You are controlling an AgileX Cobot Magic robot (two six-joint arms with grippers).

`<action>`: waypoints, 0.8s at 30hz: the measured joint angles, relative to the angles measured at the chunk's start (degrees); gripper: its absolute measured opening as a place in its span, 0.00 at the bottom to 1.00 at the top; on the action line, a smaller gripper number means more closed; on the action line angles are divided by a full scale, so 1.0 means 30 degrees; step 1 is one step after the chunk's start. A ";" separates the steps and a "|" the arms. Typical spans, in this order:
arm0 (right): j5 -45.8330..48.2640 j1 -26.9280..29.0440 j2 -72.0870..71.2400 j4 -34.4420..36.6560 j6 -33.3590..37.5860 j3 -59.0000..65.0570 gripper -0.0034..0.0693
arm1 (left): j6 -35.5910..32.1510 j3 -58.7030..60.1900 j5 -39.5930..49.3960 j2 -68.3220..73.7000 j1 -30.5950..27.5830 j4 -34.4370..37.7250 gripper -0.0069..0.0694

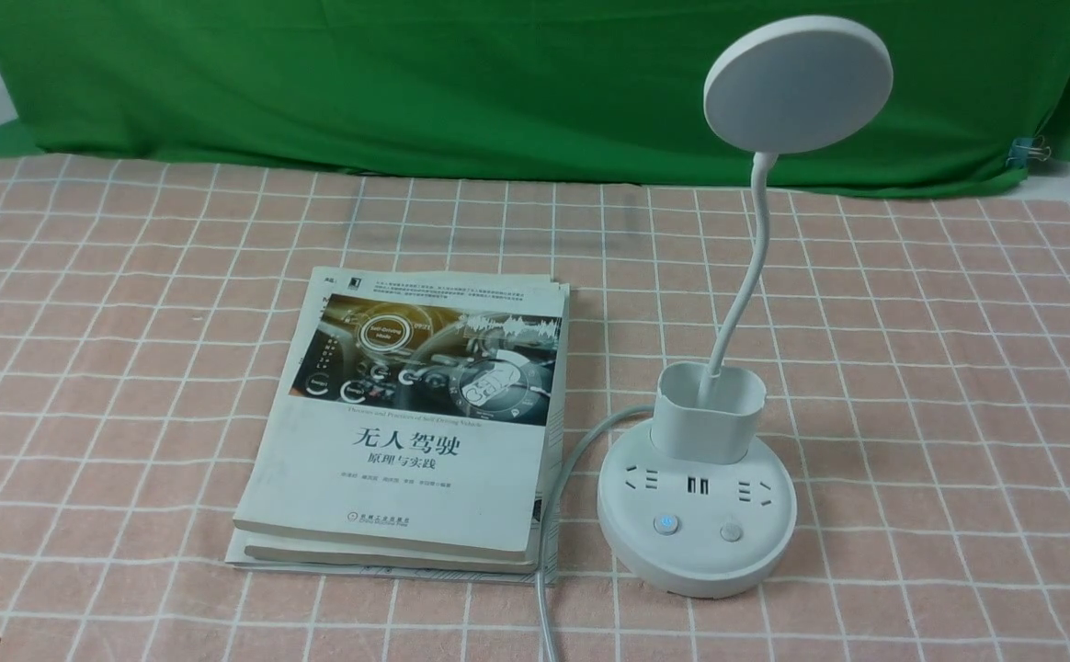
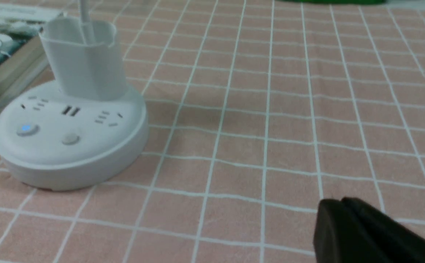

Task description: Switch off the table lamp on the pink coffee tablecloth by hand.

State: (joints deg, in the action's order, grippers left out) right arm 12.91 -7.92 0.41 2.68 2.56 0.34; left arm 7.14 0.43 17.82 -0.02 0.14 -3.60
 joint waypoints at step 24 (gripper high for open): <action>0.0051 0.0000 -0.0138 -0.0018 0.0003 0.0000 0.15 | 0.0000 0.0000 0.0000 0.0000 0.0000 0.0000 0.10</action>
State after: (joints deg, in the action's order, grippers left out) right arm 13.06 -7.92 0.00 2.63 2.57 0.34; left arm 7.14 0.43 17.82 -0.02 0.14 -3.60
